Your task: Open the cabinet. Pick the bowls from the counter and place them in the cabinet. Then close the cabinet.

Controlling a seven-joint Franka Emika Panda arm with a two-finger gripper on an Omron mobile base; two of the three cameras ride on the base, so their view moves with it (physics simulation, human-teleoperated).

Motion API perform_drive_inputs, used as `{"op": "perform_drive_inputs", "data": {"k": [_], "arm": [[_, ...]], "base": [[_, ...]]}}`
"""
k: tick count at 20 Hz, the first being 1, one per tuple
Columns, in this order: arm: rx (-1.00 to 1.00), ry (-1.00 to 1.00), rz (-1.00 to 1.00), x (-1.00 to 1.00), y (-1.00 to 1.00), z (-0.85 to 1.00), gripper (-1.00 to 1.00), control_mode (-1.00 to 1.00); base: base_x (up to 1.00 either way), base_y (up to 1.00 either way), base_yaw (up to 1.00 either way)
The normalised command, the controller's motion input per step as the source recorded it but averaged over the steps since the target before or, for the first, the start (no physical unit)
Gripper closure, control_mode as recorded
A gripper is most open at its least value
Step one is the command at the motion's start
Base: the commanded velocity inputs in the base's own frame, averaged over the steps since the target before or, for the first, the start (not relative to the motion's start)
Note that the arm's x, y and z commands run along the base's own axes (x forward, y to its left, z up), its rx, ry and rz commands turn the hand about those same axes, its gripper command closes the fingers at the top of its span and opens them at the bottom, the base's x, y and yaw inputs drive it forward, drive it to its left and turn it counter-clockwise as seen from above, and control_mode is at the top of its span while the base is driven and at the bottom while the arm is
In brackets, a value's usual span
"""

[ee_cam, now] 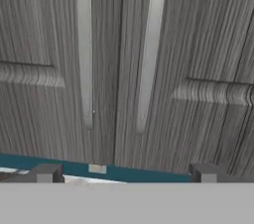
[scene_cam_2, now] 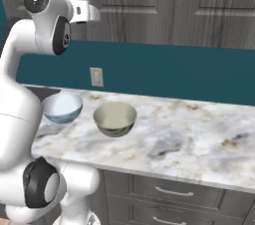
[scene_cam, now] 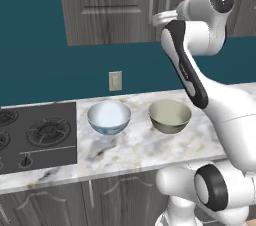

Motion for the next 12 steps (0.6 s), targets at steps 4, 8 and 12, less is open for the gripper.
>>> {"op": "perform_drive_inputs", "data": {"k": [4,8,12], "arm": [[0.00,0.00,0.00,0.35,-0.08,0.00,-1.00,-1.00],[0.00,0.00,0.00,0.43,-0.07,0.00,-1.00,-1.00],[0.00,-0.02,-0.02,0.53,0.00,0.00,-1.00,-1.00]], "base": [[0.00,0.00,0.00],[0.00,0.00,0.00],[0.00,0.00,0.00]]}}
